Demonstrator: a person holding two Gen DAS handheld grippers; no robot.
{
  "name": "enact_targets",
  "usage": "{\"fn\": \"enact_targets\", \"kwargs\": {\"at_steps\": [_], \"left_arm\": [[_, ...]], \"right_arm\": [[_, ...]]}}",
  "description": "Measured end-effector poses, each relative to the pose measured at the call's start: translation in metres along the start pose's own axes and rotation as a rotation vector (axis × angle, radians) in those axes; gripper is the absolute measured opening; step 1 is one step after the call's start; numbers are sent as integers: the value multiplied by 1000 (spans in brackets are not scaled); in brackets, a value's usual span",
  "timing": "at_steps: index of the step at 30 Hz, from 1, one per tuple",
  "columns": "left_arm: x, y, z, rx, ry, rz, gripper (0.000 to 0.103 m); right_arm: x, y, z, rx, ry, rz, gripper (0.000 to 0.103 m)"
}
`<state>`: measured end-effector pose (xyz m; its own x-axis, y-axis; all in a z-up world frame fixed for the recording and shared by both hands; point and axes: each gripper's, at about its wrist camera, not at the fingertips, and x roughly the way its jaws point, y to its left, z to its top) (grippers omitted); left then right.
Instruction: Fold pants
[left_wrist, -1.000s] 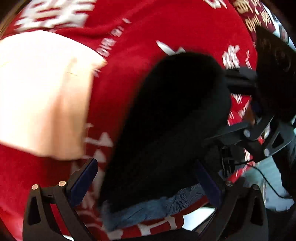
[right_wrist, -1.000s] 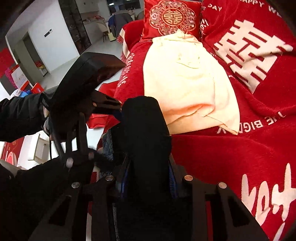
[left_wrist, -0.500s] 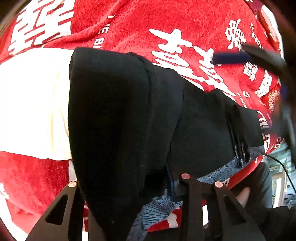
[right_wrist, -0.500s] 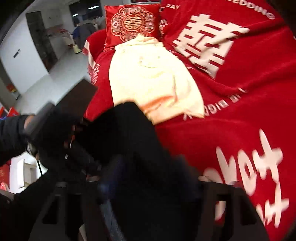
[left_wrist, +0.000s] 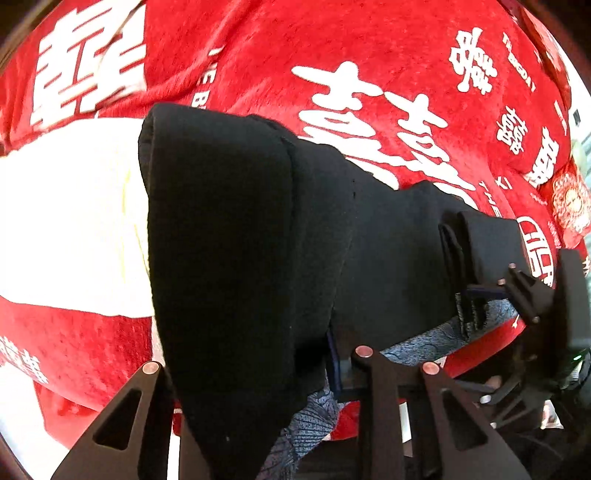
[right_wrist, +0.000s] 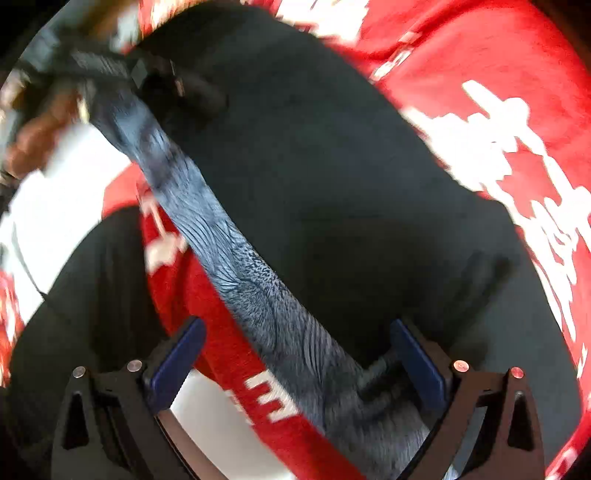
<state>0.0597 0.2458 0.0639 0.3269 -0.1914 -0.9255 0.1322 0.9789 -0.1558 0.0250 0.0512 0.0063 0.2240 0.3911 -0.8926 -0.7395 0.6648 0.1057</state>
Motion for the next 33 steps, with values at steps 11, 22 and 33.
{"fn": "enact_targets", "kwargs": {"at_steps": [11, 22, 33], "left_arm": [[-44, -56, 20, 73, -45, 16, 31], [-53, -148, 52, 214, -46, 65, 30], [-34, -235, 55, 338, -34, 121, 27]], "right_arm": [[48, 31, -14, -210, 40, -282, 103], [12, 53, -30, -191, -27, -146, 103], [-103, -49, -116, 173, -163, -251, 103]]}}
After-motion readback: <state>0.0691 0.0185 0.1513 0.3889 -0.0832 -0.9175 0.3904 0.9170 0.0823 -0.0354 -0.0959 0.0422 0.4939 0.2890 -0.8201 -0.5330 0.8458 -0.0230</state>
